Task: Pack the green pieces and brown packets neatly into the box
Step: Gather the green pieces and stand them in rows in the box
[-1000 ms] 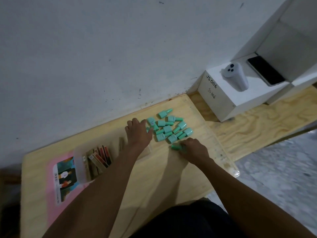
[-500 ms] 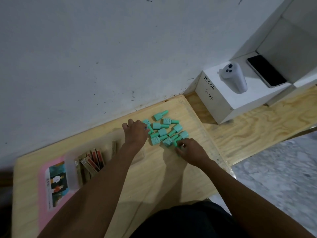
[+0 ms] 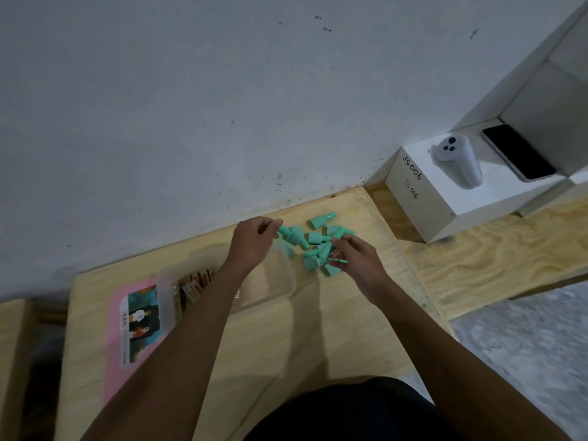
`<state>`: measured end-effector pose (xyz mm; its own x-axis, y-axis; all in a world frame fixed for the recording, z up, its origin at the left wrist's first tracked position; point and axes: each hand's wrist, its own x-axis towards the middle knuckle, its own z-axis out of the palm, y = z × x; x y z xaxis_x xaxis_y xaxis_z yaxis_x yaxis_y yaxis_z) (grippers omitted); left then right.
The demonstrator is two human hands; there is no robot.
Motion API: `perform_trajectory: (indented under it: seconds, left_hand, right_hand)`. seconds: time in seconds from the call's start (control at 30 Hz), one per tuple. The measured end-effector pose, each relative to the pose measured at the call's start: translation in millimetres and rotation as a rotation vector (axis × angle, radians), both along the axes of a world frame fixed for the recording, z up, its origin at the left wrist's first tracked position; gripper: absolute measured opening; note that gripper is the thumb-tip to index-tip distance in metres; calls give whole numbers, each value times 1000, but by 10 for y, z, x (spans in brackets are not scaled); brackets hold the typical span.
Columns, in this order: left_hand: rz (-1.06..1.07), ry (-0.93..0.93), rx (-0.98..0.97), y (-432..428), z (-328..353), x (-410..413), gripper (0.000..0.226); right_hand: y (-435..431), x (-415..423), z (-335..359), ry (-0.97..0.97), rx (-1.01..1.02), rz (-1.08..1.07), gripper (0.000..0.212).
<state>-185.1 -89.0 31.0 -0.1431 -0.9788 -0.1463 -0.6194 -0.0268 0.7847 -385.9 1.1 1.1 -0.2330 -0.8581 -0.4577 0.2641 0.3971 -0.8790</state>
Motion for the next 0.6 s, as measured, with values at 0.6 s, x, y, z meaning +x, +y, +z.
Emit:
perform_trajectory:
  seconds: [0.6]
  left_hand:
    - [173,-17,-30,150,-210,786,20]
  right_hand:
    - [-702,882,-316,1209,-286,354,30]
